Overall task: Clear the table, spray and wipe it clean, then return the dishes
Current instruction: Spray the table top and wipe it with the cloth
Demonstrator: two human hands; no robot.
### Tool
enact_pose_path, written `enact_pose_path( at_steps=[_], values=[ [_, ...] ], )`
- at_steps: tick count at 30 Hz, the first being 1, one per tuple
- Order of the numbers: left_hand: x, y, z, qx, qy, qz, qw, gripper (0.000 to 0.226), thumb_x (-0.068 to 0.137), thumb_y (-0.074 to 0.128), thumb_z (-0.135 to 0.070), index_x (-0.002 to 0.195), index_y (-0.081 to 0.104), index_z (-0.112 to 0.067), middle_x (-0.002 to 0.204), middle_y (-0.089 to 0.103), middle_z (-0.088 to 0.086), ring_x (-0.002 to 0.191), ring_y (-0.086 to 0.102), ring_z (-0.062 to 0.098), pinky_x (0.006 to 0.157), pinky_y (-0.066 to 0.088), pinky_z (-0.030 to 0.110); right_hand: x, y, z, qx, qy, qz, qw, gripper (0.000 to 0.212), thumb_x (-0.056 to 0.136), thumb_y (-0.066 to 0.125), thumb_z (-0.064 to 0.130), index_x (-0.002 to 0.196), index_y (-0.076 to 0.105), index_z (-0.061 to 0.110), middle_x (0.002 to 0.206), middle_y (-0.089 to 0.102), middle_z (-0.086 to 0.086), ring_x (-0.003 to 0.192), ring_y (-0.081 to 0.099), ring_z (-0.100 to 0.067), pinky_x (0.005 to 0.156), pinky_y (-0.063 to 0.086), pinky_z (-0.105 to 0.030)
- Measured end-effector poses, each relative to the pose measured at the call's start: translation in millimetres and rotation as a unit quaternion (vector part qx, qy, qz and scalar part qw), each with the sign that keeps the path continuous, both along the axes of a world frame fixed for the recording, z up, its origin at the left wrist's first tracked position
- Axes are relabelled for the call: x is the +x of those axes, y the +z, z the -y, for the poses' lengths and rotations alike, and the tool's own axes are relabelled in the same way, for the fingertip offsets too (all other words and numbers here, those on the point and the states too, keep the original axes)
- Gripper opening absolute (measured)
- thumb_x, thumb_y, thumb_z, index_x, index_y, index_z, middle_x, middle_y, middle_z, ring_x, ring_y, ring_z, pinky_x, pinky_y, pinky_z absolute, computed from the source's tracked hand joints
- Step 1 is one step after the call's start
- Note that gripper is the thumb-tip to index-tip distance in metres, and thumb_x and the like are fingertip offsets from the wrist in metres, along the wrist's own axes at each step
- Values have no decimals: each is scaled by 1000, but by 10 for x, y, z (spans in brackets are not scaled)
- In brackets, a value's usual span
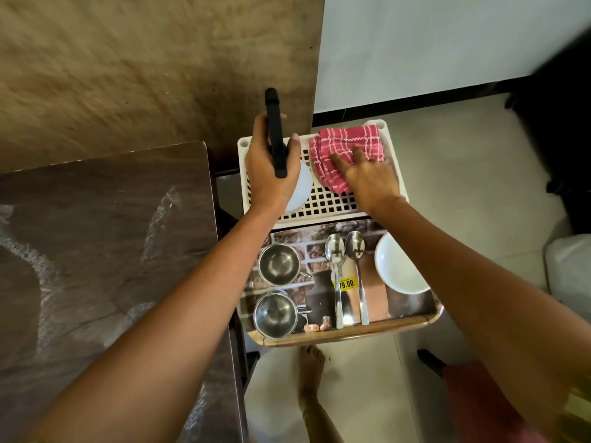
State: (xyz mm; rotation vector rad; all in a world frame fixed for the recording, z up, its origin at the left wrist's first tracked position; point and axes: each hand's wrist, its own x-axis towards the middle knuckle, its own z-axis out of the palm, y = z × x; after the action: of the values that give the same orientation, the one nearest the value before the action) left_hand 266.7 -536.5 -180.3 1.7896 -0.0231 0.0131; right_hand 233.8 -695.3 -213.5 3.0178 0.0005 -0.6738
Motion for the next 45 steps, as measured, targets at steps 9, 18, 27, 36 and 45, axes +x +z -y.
enact_pose_path(
  at_steps=[9,18,27,36,45],
  values=[
    [-196,717,-394,-76,7,61,995,30,73,47,12,99,57,2,93,58,1,73,55,-5,71,42,10,-155,608,-276,76,-84,153,982,75,90,52,2,148,13,29,145,34,-19,105,57,-42,85,48,-49],
    [-698,776,-1616,-66,30,-17,997,31,76,47,17,92,57,-7,88,60,-4,85,59,0,76,45,13,-654,622,-935,49,-107,131,984,72,89,56,9,147,17,29,142,36,-17,99,60,-39,78,52,-48],
    [-1026,943,-2802,5,19,-88,996,27,76,51,14,86,62,-8,77,59,-7,65,54,-2,58,41,8,-1090,1085,-2177,59,-161,179,969,78,85,53,-3,148,18,28,149,29,-18,95,61,-41,66,49,-39],
    [-1212,916,-3181,136,14,-222,965,18,83,55,-2,86,66,-16,80,63,-1,56,52,5,38,36,8,-1354,1049,-2809,81,-194,192,959,76,86,49,-4,148,21,28,148,33,-16,90,62,-40,65,50,-40],
    [-1421,771,-3363,152,27,-291,944,17,84,55,-5,69,57,-13,84,64,18,59,56,23,48,39,23,-1587,1042,-2961,71,-216,189,955,76,86,56,3,147,22,30,148,32,-16,98,60,-42,69,52,-42]
  ],
)
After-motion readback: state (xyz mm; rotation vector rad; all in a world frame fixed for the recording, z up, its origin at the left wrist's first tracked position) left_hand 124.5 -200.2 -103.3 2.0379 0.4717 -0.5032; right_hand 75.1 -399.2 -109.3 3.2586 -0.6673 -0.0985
